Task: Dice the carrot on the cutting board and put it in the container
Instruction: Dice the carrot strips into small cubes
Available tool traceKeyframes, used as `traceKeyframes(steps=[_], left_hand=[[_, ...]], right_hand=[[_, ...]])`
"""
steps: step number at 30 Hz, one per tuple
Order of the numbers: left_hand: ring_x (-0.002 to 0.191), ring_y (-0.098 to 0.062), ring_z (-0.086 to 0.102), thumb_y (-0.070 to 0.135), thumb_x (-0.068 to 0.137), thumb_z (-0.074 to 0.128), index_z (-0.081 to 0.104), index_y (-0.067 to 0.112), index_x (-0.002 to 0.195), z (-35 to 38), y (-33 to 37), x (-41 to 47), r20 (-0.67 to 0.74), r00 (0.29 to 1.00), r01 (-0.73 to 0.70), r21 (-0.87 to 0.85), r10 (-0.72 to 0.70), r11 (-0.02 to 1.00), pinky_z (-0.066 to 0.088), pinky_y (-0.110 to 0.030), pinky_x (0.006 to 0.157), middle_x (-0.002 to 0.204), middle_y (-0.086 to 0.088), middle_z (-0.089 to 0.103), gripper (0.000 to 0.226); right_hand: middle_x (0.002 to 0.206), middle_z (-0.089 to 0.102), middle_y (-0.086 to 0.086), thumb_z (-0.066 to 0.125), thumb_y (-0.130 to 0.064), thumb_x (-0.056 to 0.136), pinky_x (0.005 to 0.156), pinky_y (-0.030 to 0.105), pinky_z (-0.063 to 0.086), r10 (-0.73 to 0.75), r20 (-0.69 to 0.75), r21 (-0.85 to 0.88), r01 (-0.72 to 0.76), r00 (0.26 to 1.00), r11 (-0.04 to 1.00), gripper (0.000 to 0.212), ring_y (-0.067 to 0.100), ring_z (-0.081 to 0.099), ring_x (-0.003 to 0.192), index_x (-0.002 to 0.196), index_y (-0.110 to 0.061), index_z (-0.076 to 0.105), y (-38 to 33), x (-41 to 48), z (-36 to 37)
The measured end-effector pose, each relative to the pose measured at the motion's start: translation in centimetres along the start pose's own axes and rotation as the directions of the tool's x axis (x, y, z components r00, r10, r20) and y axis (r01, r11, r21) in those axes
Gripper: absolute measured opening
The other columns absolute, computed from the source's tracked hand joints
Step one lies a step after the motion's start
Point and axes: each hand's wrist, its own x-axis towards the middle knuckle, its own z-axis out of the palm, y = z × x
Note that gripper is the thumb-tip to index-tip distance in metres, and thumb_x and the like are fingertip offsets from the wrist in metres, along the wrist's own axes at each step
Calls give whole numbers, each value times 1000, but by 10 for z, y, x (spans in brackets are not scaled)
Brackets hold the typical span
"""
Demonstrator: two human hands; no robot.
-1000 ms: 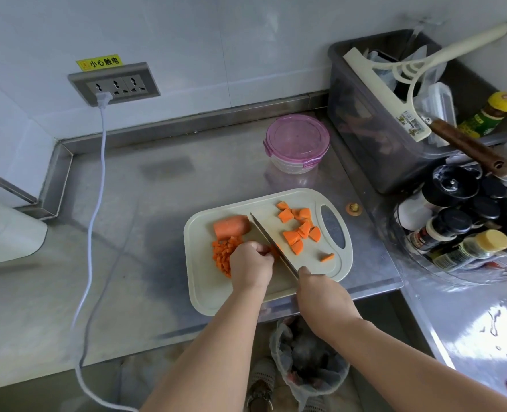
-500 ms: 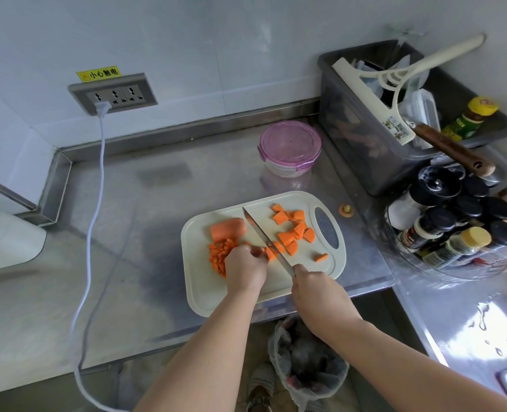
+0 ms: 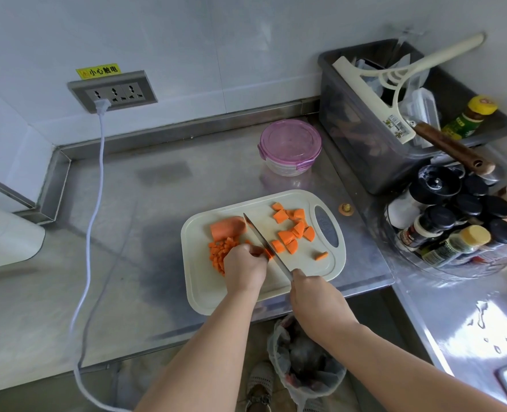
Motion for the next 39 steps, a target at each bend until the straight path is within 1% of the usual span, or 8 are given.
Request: traceKeyframes(steps=[2, 4, 9, 11, 13, 18, 32, 39], left_hand=[[90, -20, 65, 22, 87, 66, 74, 9, 93, 0, -1, 0, -3, 1000, -5, 1, 5, 1000, 45, -25, 76, 93, -5, 73, 16], [90, -20, 65, 21, 87, 66, 74, 10, 93, 1, -1, 0, -2, 1000, -10, 7, 10, 1000, 44, -24, 74, 92, -4, 73, 15], [92, -19, 64, 18, 88, 64, 74, 11, 96, 2, -2, 0, 0, 1000, -16, 12, 16, 1000, 41, -22, 75, 95, -5, 73, 15], [90, -18, 64, 17, 89, 64, 74, 10, 98, 2, -2, 0, -2, 1000, -19, 28, 19, 999, 40, -21, 74, 96, -5, 73, 16], [87, -16, 61, 15, 89, 62, 74, 9, 99, 2, -1, 0, -8, 1000, -13, 49, 13, 999, 38, -21, 72, 97, -6, 73, 16], [94, -19, 62, 11, 90, 60, 72, 6, 103, 0, 1, -1, -2, 1000, 1, 57, -1, 998, 38, -20, 74, 102, -8, 71, 18], [81, -10, 52, 15, 91, 60, 71, 7, 104, -1, 4, -4, -8, 1000, -6, 80, 6, 997, 38, -20, 72, 103, -7, 71, 19], [91, -15, 63, 19, 94, 56, 70, 13, 108, -9, 0, -3, 0, 998, -55, 58, 55, 997, 41, -21, 75, 99, -3, 72, 22]], right_hand=[[89, 57, 3, 51, -10, 97, 76, 32, 57, -11, 15, -37, 12, 1000, 999, 36, 19, 63, 81, 131, -12, 41, 1, 3, 3], [91, 60, 2, 55, -12, 96, 74, 30, 58, -11, 15, -17, 11, 1000, 1000, 41, 18, 66, 82, 134, -14, 40, 2, 5, 4], [110, 59, 14, 29, -12, 101, 74, 36, 43, 25, -14, 58, -24, 1000, 998, 25, 33, 60, 101, 119, -6, 44, -3, 4, 1], [109, 60, 13, 30, -11, 100, 72, 35, 42, 31, -8, 42, -30, 999, 999, 23, 32, 61, 99, 118, -6, 44, -3, 7, 3], [101, 62, 9, 39, -7, 98, 72, 34, 50, 47, 17, 33, -47, 999, 998, 23, 27, 64, 92, 120, -9, 44, -2, 11, 6], [97, 64, 5, 48, -7, 97, 73, 31, 58, 55, 17, 28, -56, 998, 998, 31, 18, 66, 85, 126, -14, 43, 0, 21, 14], [90, 63, 3, 44, -6, 96, 73, 37, 59, 38, -21, 58, -37, 999, 998, 28, 21, 66, 80, 122, -16, 43, 9, 15, 16], [86, 61, 3, 44, -5, 96, 70, 34, 56, 14, -16, 12, -14, 1000, 1000, 31, 21, 65, 79, 126, -15, 41, 12, 18, 12]])
